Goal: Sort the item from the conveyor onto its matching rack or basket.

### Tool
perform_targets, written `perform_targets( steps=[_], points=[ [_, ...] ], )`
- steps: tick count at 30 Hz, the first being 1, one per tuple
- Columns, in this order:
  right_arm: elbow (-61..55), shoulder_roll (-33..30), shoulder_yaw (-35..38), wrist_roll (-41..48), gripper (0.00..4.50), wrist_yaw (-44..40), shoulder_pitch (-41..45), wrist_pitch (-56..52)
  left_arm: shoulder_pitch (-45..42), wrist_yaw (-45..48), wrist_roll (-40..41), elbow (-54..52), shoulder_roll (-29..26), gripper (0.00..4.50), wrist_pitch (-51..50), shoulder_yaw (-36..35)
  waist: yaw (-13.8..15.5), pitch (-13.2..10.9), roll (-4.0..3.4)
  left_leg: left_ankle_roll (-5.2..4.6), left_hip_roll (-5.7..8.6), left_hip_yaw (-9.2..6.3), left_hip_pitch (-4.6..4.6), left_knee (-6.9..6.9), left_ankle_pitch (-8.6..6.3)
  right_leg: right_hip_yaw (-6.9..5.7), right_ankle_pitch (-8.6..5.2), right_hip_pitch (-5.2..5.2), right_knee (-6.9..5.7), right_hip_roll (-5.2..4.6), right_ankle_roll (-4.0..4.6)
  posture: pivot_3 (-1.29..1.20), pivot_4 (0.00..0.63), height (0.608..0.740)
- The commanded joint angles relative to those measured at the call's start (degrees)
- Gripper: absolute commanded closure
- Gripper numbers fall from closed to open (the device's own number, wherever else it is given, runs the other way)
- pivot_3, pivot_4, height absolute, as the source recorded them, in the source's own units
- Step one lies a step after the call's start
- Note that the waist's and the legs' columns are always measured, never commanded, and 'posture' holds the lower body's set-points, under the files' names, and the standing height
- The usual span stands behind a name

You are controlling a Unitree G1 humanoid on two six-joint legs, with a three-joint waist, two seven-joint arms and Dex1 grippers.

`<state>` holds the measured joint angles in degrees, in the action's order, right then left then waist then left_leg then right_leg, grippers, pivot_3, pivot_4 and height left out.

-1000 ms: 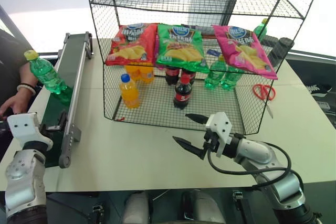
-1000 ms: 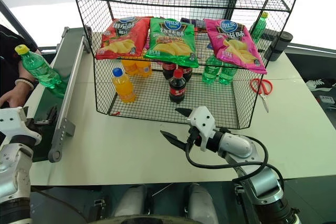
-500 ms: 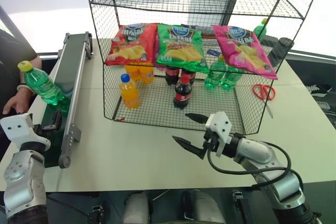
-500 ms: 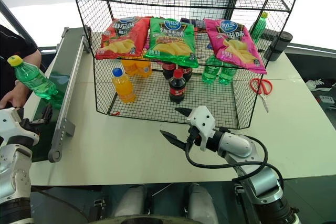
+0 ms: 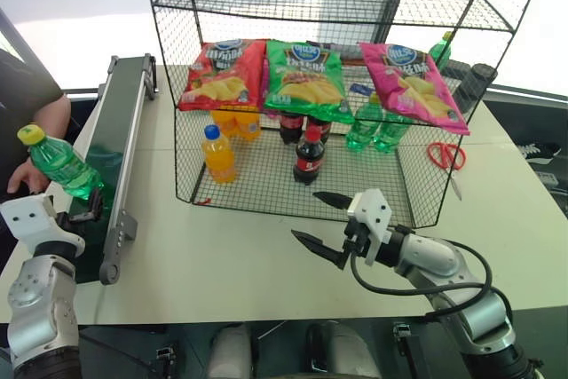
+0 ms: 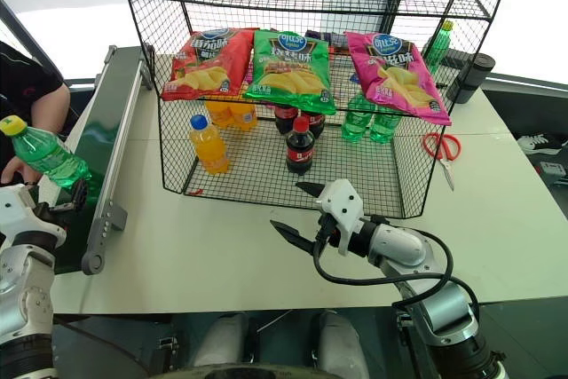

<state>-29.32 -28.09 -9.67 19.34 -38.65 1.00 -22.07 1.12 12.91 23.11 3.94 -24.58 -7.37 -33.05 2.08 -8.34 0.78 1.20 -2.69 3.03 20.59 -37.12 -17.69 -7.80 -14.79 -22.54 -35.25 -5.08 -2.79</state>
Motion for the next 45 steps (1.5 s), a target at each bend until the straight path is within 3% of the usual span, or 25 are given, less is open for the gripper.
perform_targets(
  steps=[1,10,14,19,25,29,32,36,41,45],
  points=[
    [-1.3,0.2,0.7,0.5,0.01,-0.4,0.0,1.4,-0.9,-0.5,0.3,-0.7,-0.7,0.00,1.3,-1.6,0.0,0.0,0.00,0.00,0.00,0.00,0.00,0.00,0.00,0.00,0.00,0.00,0.00,0.00,0.00,0.00,0.150,0.734],
    [-0.7,0.4,0.6,0.6,0.01,-0.8,0.2,1.8,-1.2,-1.4,0.2,-0.3,-0.7,0.00,1.7,-1.9,0.0,0.0,0.00,0.00,0.00,0.00,0.00,0.00,0.00,0.00,0.00,0.00,0.00,0.00,0.00,0.00,0.150,0.734],
    [-0.7,0.5,0.6,0.6,0.00,-0.8,0.2,1.8,-0.7,-1.6,0.4,-1.0,-0.6,1.73,1.3,-2.0,0.0,0.0,0.00,0.00,0.00,0.00,0.01,0.00,0.00,-0.01,0.00,0.00,0.01,-0.01,0.00,0.00,0.150,0.734],
    [-0.7,0.5,0.6,0.7,0.00,-0.8,0.2,1.7,-0.5,1.8,1.9,-2.9,-2.5,1.80,0.8,-2.1,0.0,0.0,0.00,0.00,0.00,-0.01,0.01,0.00,0.00,-0.01,0.00,0.00,0.00,-0.01,0.00,0.00,0.150,0.734],
    [-0.4,-0.2,1.6,0.8,0.00,-1.3,0.4,1.9,1.1,12.4,7.7,-12.7,-11.6,1.80,-6.6,-2.0,0.0,-0.1,0.44,0.02,-0.03,-0.18,0.47,-0.06,0.01,-0.08,0.02,-0.34,-0.01,0.04,0.05,0.00,0.150,0.734],
    [-0.5,-1.1,3.1,1.6,0.00,-2.5,0.2,1.8,1.7,18.8,12.8,-17.8,-15.7,1.80,-12.3,-0.5,0.0,-0.1,0.33,0.04,0.05,-0.10,0.68,-0.12,0.03,-0.12,0.07,-0.50,0.00,0.02,0.07,0.00,0.150,0.734],
    [-0.8,-1.7,5.7,3.8,0.00,-3.1,0.6,0.4,1.7,22.1,15.0,-24.6,-16.1,1.80,-16.6,6.1,0.0,-0.1,0.32,0.04,0.06,-0.08,0.68,-0.12,0.03,-0.12,0.07,-0.50,0.02,0.02,0.07,0.00,0.150,0.734],
    [-2.1,-1.5,8.7,8.4,0.00,-2.2,3.3,-3.3,-2.3,26.9,12.5,-29.1,-14.3,1.80,-17.7,20.7,0.1,-0.1,0.34,0.06,0.08,-0.12,0.67,-0.16,0.04,-0.11,0.07,-0.45,0.01,0.05,0.07,0.00,0.150,0.734],
    [-5.8,-1.1,8.6,13.2,0.00,-0.8,5.9,-8.4,-10.6,31.9,8.7,-25.4,-8.7,1.80,-15.6,33.6,-0.1,-0.2,0.28,0.07,0.06,-0.13,0.67,-0.20,0.06,-0.09,0.10,-0.44,-0.03,0.20,0.10,0.00,0.150,0.734],
    [-7.7,0.5,7.2,14.1,0.00,1.9,7.0,-10.4,-18.9,41.7,4.4,-17.7,-5.7,1.80,-11.3,43.5,-0.2,-0.1,0.18,0.06,0.02,-0.10,0.59,-0.13,0.07,-0.07,0.10,-0.45,-0.06,0.50,0.16,0.00,0.150,0.734]
  ],
)
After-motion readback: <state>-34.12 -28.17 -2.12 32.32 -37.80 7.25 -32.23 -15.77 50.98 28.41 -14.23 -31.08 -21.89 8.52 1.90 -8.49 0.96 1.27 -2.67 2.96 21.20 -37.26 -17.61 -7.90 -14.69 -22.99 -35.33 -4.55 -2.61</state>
